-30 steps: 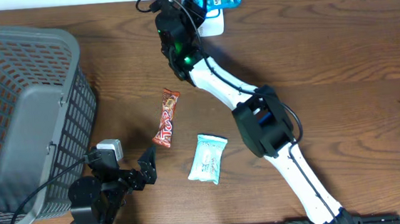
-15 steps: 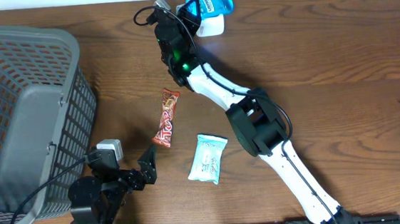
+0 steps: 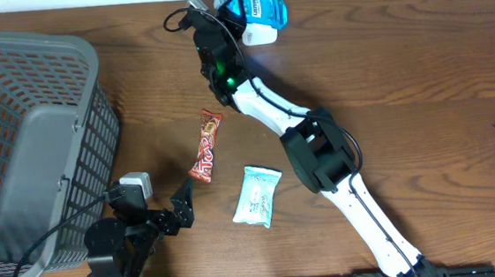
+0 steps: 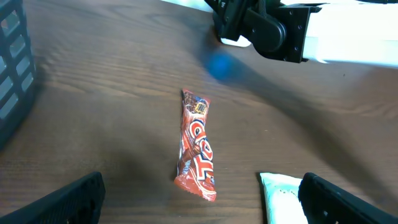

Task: Scan the item barcode
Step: 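Carry the bottle right and release it at the right table edge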

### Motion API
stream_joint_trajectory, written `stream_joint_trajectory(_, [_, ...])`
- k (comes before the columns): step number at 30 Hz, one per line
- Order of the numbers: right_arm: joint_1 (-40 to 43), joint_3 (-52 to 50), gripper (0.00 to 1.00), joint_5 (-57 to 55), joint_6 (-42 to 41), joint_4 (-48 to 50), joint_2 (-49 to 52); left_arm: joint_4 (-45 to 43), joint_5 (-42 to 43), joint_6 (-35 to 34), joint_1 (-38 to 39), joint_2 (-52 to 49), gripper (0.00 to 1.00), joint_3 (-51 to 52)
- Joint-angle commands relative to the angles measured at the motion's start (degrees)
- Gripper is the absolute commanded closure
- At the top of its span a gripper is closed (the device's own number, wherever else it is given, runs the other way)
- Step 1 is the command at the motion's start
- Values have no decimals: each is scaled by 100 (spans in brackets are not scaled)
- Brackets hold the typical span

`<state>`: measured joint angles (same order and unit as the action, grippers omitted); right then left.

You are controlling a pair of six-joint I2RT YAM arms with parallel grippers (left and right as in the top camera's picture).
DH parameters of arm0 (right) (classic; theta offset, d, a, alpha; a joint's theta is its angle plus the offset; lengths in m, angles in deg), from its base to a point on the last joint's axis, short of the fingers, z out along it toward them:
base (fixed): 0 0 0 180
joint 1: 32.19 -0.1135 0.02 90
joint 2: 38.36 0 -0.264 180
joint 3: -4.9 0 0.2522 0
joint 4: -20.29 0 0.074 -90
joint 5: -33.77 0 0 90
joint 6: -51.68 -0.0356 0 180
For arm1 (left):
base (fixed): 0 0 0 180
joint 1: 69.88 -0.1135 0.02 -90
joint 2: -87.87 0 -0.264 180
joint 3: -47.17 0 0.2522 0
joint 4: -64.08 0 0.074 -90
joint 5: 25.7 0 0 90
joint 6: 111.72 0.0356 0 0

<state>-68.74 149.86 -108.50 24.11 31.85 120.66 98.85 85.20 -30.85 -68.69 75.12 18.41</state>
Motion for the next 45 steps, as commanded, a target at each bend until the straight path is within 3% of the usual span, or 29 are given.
stream_joint_trajectory(1, [79,210,96,160,197,83,55,-4,52,50,13,20,1,-20])
stream_joint_trajectory(7, [190,210,95,94,885,103,55,-4,52,52,13,20,1,-20])
stream_joint_trajectory(12, [341,210,98,-376,826,168,-7,-4,52,52,13,22,1,-20])
stream_joint_trajectory(16, [590,208,99,-1246,-66,-564,-407,-4,52,52,13,22,1,-20])
stream_joint_trajectory(19, [846,208,99,-1541,-1010,-1779,-791,-4,52,50,13,20,1,-20])
stream_joint_trajectory(21, [1102,208,99,-1523,-2037,-3226,-1187,-4,52,52,13,20,1,-20])
stream_joint_trajectory(26, [1797,208,99,-898,-4144,-5956,-1893,-4,52,52,13,22,1,-20])
stream_joint_trajectory(32, [3139,184,99,509,-6122,-8115,-2105,-4,52,50,13,22,1,-20])
stream_joint_trajectory(35, [3950,-7,99,1106,-6376,-8437,-2100,-4,52,52,13,22,1,-20])
stream_joint_trajectory(41, [5071,-297,98,1281,-6516,-8308,-2100,-4,52,52,13,20,1,-20])
stream_joint_trajectory(45, [5805,-417,88,1366,-6583,-8164,-2100,-4,52,52,13,20,1,-20])
